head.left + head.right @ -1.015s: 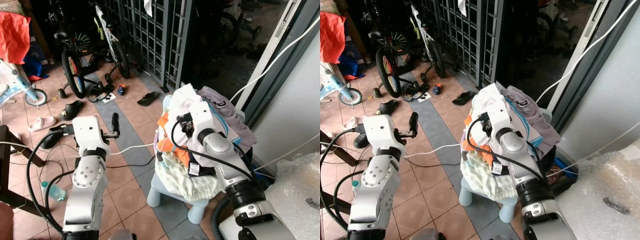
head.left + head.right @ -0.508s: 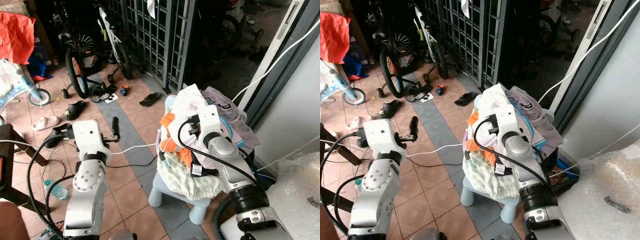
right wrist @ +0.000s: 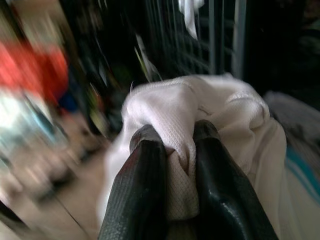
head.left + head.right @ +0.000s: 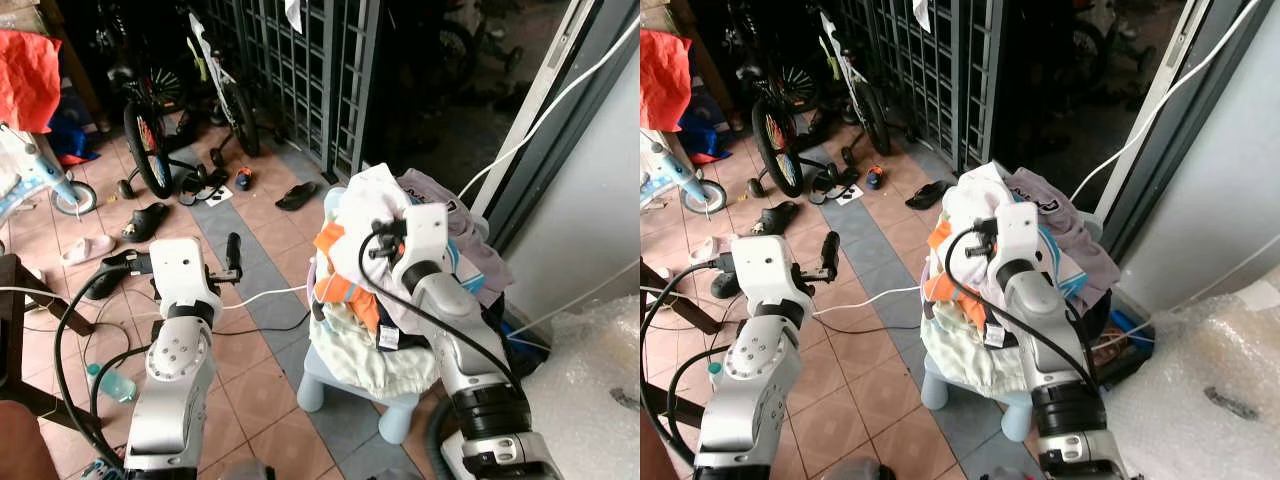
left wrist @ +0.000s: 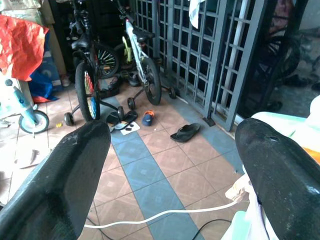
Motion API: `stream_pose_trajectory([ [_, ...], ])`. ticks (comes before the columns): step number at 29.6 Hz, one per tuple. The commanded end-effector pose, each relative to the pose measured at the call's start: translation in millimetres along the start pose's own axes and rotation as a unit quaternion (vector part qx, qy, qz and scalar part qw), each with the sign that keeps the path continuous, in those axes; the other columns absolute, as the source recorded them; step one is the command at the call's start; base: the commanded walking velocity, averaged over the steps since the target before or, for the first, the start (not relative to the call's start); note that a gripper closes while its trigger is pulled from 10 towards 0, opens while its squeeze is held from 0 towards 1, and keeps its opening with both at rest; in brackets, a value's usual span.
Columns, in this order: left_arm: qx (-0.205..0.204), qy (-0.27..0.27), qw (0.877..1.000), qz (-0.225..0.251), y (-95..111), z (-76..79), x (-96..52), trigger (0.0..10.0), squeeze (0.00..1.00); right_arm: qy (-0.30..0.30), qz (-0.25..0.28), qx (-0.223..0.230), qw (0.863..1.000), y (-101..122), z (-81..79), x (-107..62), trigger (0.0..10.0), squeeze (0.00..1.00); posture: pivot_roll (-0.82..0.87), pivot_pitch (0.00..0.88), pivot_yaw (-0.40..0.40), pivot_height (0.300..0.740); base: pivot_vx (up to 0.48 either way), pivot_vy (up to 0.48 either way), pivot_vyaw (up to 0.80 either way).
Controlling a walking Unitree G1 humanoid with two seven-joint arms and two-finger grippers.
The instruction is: Clothes washing
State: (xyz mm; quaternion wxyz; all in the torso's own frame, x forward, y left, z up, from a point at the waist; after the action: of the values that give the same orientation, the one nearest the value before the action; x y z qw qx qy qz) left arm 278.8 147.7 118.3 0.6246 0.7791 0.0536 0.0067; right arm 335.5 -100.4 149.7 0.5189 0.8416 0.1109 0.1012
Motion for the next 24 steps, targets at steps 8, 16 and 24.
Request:
stream_pose_trajectory([
  [8,0.007,0.000,1.000,0.006,5,3.1,2.4,10.0,0.00,0.076,0.127,0.015,0.989,84,-31.9,7.0,0.0,0.00,-0.02,0.000,0.053,0.740,0.000,0.000,0.00],
  [16,0.007,-0.005,1.000,0.005,4,6.9,4.5,10.0,0.00,0.029,0.088,-0.065,0.994,59,-6.3,-11.4,10.0,0.00,-0.03,0.000,0.050,0.740,0.000,0.000,0.00],
  [24,0.007,-0.007,1.000,0.005,4,8.4,5.0,10.0,0.00,0.029,0.079,-0.063,0.994,55,-10.3,-9.9,10.0,0.00,-0.03,0.000,0.049,0.740,0.000,0.000,-0.64],
])
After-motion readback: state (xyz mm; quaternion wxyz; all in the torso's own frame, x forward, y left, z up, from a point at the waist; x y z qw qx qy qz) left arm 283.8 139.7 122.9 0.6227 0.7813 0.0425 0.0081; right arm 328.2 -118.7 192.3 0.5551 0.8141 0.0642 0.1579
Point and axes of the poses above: a point about 5 cm out from each wrist's last joint towards the gripper, its own x axis pointing out of the wrist towards the gripper, its own y axis along the axis of the wrist's last joint, z = x × y, the point moved 2 cm from there along x, pointing out of the wrist towards the gripper, and after that the axes turned 14 degrees about x, right-handed, at the moved point
